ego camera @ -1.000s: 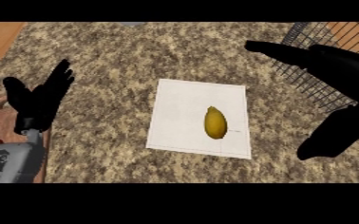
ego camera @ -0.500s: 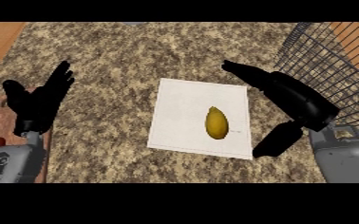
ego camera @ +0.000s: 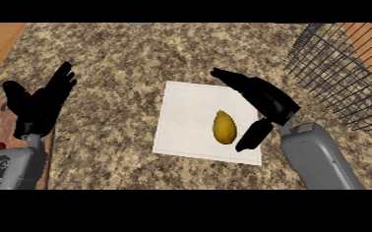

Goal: Pick the lemon from the placemat and place it in the basket

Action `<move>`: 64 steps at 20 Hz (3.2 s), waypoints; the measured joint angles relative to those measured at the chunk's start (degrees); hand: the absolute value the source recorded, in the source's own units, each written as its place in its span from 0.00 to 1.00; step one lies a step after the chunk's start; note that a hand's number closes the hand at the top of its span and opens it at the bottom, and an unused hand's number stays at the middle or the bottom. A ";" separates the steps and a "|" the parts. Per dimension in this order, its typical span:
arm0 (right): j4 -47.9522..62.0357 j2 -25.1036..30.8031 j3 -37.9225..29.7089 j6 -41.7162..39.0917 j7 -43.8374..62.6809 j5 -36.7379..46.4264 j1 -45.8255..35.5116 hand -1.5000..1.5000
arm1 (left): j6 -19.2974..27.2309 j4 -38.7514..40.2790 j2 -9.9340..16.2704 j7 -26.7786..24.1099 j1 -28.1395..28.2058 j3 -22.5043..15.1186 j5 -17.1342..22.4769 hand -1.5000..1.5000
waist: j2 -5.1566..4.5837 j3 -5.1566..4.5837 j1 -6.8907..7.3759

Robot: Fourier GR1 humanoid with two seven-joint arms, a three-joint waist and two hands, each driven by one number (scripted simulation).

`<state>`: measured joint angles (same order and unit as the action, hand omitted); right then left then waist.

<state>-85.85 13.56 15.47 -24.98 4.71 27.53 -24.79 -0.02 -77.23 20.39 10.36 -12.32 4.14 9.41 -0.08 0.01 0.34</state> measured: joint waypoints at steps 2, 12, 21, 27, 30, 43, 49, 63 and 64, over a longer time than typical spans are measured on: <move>1.77 -0.72 1.34 0.66 -0.82 2.24 0.76 0.00 | 0.33 -1.40 -0.27 1.19 0.41 -0.04 -0.45 0.50 | 0.03 0.00 0.00; 9.72 -1.69 0.00 0.56 -7.27 8.85 0.09 0.00 | -1.03 -0.87 -2.04 0.87 0.65 1.65 -2.34 0.50 | 0.05 0.00 -0.17; 8.60 -2.42 -2.47 -3.08 -11.89 9.08 1.99 0.00 | -1.97 -1.40 -2.85 1.80 0.32 3.46 -3.45 0.50 | 0.09 0.00 -0.26; 8.04 -4.23 -1.44 -2.11 -12.81 12.30 3.95 0.00 | -2.53 -2.56 -3.73 2.80 0.33 4.02 -3.89 0.50 | 0.10 -0.01 -0.25; 8.30 -5.15 -0.62 -0.52 -12.42 14.87 4.71 0.00 | -2.66 -3.42 -4.16 2.17 1.59 4.13 -4.52 0.50 | 0.10 -0.01 -0.23; 16.43 -6.68 2.33 4.83 -16.73 25.21 2.30 1.00 | -3.74 -3.94 -4.78 3.27 1.16 5.13 -5.47 0.50 | 0.28 -0.18 -0.14; 16.63 -7.11 2.54 5.38 -18.84 28.19 2.83 1.00 | -3.41 -4.31 -5.64 3.36 1.34 5.15 -6.50 0.50 | 0.48 -0.27 -0.22; 20.71 -13.25 -2.17 30.90 34.33 19.82 -6.34 1.00 | -4.47 -3.52 -6.50 3.89 -1.60 3.32 -6.67 0.50 | -0.49 0.01 3.66; 20.65 -13.32 -1.42 34.19 36.48 18.42 -7.59 1.00 | -4.41 -3.60 -6.73 4.01 -1.66 3.03 -6.79 0.50 | -0.50 0.05 4.04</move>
<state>-65.20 0.24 14.05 9.21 41.19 45.95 -32.39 -4.43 -80.82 13.66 14.37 -13.97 7.17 2.63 -0.57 0.05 4.38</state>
